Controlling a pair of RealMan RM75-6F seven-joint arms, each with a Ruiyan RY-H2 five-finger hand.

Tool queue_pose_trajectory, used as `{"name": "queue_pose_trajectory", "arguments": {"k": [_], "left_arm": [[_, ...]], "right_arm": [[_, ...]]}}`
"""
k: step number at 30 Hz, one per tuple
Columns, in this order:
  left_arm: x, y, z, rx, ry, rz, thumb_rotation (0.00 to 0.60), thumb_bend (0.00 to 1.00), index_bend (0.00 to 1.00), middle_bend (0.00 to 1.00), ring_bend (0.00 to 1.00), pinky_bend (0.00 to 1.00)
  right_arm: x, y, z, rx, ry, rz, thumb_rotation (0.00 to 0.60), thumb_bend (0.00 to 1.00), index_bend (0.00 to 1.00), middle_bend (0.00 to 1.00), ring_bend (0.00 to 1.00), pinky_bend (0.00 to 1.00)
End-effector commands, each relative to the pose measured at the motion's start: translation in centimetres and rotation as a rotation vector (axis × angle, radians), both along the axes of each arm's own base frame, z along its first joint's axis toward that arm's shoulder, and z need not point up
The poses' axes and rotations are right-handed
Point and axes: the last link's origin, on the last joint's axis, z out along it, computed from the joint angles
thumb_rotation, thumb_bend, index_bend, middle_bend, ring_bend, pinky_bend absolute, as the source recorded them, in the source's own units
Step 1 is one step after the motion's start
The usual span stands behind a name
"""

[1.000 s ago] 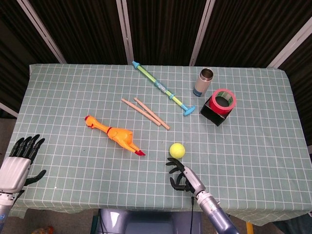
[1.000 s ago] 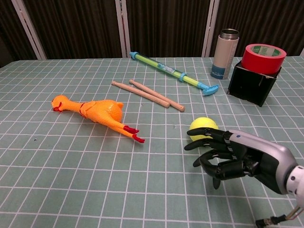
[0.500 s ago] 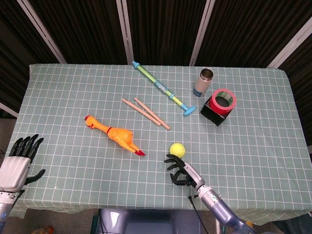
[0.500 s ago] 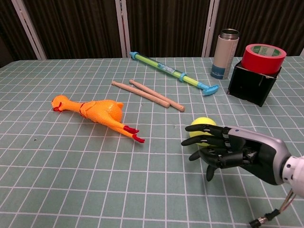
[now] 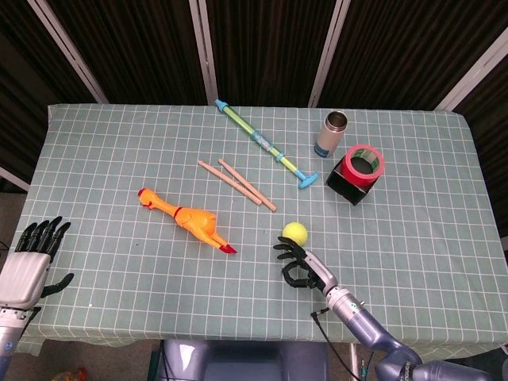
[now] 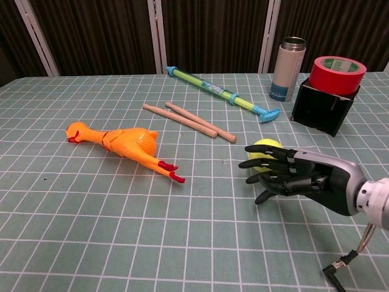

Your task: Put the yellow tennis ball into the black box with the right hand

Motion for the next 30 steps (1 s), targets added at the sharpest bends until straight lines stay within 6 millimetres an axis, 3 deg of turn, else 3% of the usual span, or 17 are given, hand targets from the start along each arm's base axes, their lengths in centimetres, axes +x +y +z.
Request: {"name": "queue_pose_trajectory", "arguments": {"k": [1,15,30], "left_arm": [[0.0,0.1,0.0,0.0,0.001,0.003,0.6,0.18,0.0,0.0,0.0,0.0],[-0.3,0.5,-0.3,-0.001,0.013,0.021,0.6,0.18,0.0,0.0,0.0,0.0],[-0.4,1.1,-1.1,-0.014,0.036,0.047,0.6,0.18,0.0,0.0,0.0,0.0]], "right_arm": [[-0.1,-0.3,0.1,-0.009,-0.009,0.003,0.6,0.58,0.0,0.08,0.13,0.33],[-0.5,-2.4,0.9,-0.005,-0.047,-0.008,0.6,0.59,0.0,0.06,0.11,0.33],[-3.0,-5.8,2.3,-0.002,-0.015,-0.042,0.6,0.59,0.0,0.06,0.11,0.33]]}}
